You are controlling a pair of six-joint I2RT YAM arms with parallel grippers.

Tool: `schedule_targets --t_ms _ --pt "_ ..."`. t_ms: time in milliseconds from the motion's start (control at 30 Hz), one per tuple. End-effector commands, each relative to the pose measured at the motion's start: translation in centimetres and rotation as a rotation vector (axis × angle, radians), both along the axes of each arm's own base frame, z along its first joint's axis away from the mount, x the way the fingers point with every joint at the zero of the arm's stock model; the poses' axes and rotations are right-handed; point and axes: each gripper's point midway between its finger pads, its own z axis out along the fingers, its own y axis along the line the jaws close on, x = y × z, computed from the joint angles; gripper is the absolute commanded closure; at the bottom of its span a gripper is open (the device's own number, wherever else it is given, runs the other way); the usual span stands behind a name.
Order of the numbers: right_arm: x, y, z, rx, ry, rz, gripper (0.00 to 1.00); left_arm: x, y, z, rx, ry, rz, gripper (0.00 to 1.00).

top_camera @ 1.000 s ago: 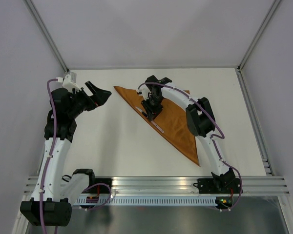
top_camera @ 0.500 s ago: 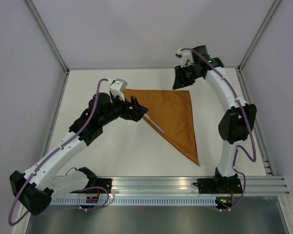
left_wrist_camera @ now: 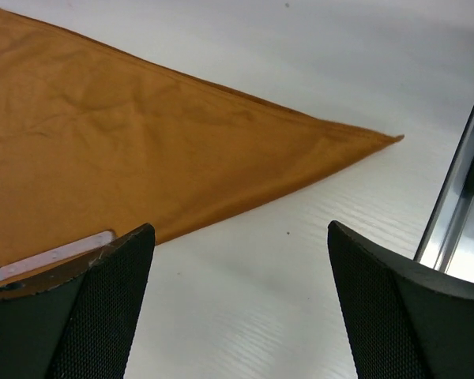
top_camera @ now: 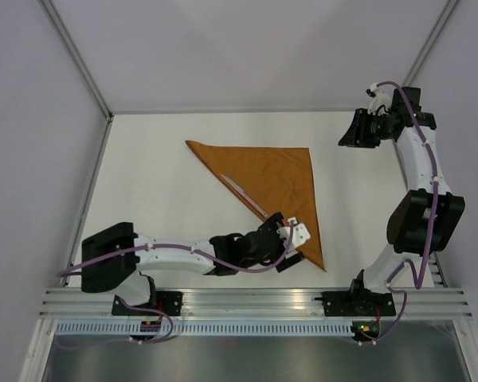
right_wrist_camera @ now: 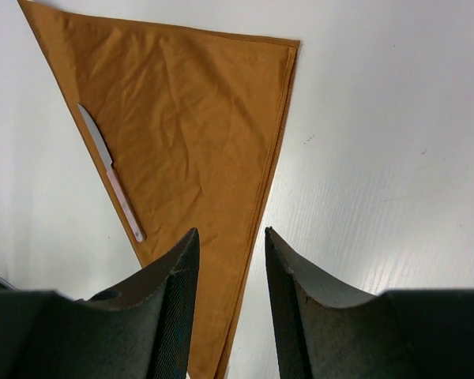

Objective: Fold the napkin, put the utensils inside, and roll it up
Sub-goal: Fold the napkin at the center of the board.

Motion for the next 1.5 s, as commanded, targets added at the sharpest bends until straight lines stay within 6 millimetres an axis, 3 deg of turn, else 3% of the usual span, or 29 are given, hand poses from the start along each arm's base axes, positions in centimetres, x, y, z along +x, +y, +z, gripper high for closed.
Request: schedule_targets --t_ms 0,233,433,933,1200,1467 --pt "0.4 0.4 1.5 0.032 -0.061 0.019 0.55 0.5 -3.4 1.0 -0.01 -0.173 -0.004 0.07" --pt "0.2 0.2 1.6 0.012 -0.077 0.011 0.55 -4.1 -7.5 -3.4 0.12 -0.247 -0.163 0.17" --pt "0.1 0.0 1.4 0.0 -0.077 0.006 0.55 -5.5 -8.7 -5.1 0.139 -0.255 -0.214 0.2" --pt "-0.3 0.0 1.4 -0.007 -0.086 0.004 0.55 -5.2 -12.0 -7.3 0.106 -0.303 -0.208 0.33" --pt "-0.4 0.1 1.4 -0.006 -0.086 0.006 0.55 -5.3 -12.4 -8.8 0.122 -0.297 -0.218 0.41" --pt "-0.4 0.2 1.3 0.002 -0.083 0.01 0.55 -4.9 -12.5 -8.9 0.112 -0.303 -0.188 0.65"
